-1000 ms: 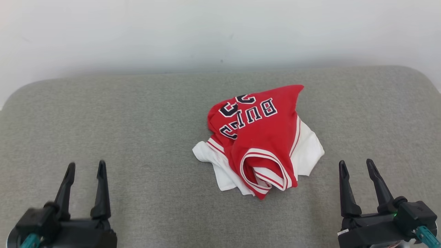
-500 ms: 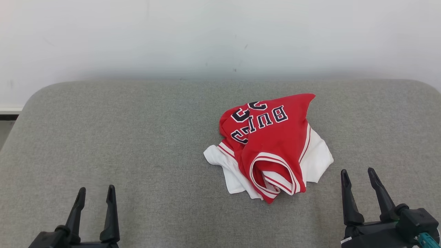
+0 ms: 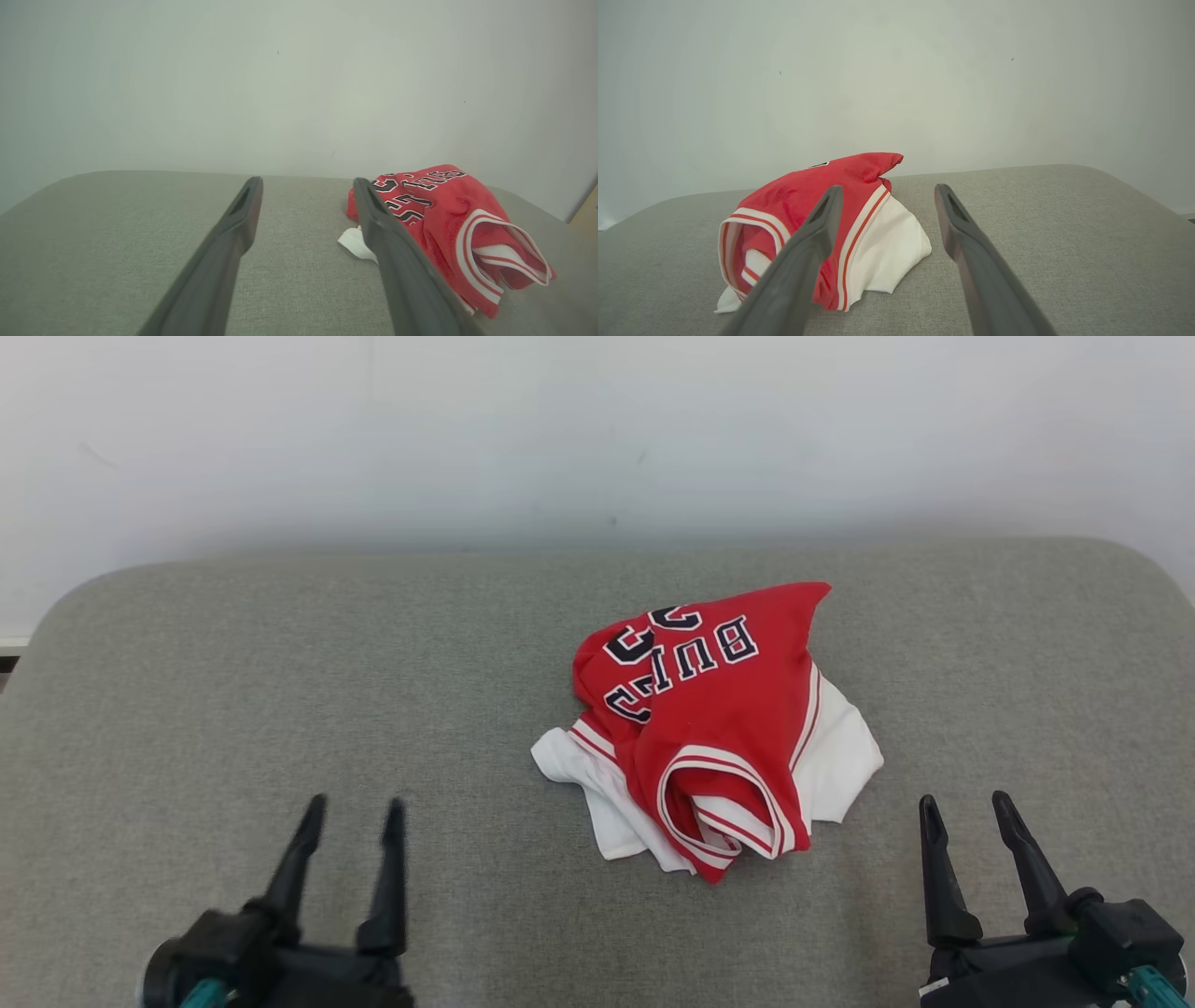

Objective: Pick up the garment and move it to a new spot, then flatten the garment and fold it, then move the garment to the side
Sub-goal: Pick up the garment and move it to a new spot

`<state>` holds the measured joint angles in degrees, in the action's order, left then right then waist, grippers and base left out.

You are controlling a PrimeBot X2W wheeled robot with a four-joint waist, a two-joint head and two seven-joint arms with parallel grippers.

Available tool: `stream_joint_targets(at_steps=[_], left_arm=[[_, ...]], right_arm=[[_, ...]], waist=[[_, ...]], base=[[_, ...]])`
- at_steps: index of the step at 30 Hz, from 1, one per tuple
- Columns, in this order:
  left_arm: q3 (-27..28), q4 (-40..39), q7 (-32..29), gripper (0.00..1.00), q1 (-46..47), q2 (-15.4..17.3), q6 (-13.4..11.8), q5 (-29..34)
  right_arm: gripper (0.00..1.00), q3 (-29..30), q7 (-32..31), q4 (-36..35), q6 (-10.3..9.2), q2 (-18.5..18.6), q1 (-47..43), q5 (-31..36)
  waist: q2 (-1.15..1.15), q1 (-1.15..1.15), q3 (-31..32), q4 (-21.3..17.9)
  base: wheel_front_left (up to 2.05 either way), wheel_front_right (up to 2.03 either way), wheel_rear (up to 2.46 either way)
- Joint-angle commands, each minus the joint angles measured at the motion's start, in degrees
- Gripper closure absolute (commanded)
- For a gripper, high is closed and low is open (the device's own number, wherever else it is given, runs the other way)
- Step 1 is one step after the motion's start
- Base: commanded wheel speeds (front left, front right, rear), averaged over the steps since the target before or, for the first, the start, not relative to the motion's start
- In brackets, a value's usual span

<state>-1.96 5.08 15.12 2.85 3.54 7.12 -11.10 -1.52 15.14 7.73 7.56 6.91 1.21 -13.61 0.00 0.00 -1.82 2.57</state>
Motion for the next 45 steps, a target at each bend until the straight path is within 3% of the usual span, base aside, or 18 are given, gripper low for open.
stream_joint_targets(at_steps=[1,6,13,22,29,30,31,32,38,45], left_arm=[[-1.2,0.6,0.1,0.00,1.7,-0.1,0.3,-0.4],[-10.8,3.8,0.1,0.00,7.8,-0.4,0.3,-2.6],[-18.2,10.2,0.1,0.00,14.0,0.2,0.3,-4.5],[-21.6,17.7,0.1,0.00,17.7,1.2,0.3,-5.8],[-20.3,21.2,0.1,0.00,19.7,1.7,0.3,-6.2],[-19.9,22.1,0.1,0.13,19.9,1.8,0.3,-6.2],[-19.6,22.7,0.1,0.79,20.5,1.8,0.3,-6.2],[-19.4,23.2,0.1,1.00,21.0,1.8,0.3,-6.2],[-19.8,22.9,0.1,1.00,24.8,2.5,0.3,-6.2],[-22.4,19.7,0.1,1.00,35.3,5.1,0.3,-5.8]], right_arm=[[0.00,-0.1,0.0,-0.2,-0.13,0.0,0.4,-0.1],[0.00,-0.4,0.0,-0.2,-0.13,-0.5,1.5,-0.1],[0.00,-0.5,0.0,-0.2,-0.14,-1.2,3.2,-0.5],[0.00,0.5,0.0,-0.6,-0.13,-2.2,4.4,-0.7],[0.00,0.6,0.0,-0.9,-0.14,-2.7,5.2,-0.9],[0.00,0.7,0.0,-1.0,-0.13,-2.7,5.3,-0.8],[0.00,0.8,0.0,-1.0,-0.13,-2.8,5.4,-0.7],[0.00,0.9,0.0,-1.0,-0.13,-2.9,5.4,-0.7],[0.00,1.3,0.0,-0.7,-0.13,-3.2,5.7,-0.6],[0.00,0.9,0.0,-0.2,-0.13,-3.6,5.4,-1.1]], waist=[[0.00,0.00,-0.6,-0.7],[0.00,0.00,-2.4,-3.4],[0.00,0.00,-5.4,-8.4],[0.00,0.00,-9.1,-13.3],[0.00,0.00,-10.7,-14.6],[0.00,0.00,-10.9,-14.7],[0.00,0.00,-11.0,-14.7],[0.00,0.00,-11.1,-14.7],[0.00,0.00,-11.1,-14.2],[0.00,0.00,-9.8,-13.8]], base=[[0.00,0.00,0.00],[0.00,0.00,0.00],[0.00,0.00,0.00],[0.00,0.00,0.00],[0.00,0.00,0.00],[0.00,0.00,0.00],[0.00,0.00,0.00],[0.00,0.00,0.00],[0.00,0.00,0.00],[0.00,0.00,0.00]])
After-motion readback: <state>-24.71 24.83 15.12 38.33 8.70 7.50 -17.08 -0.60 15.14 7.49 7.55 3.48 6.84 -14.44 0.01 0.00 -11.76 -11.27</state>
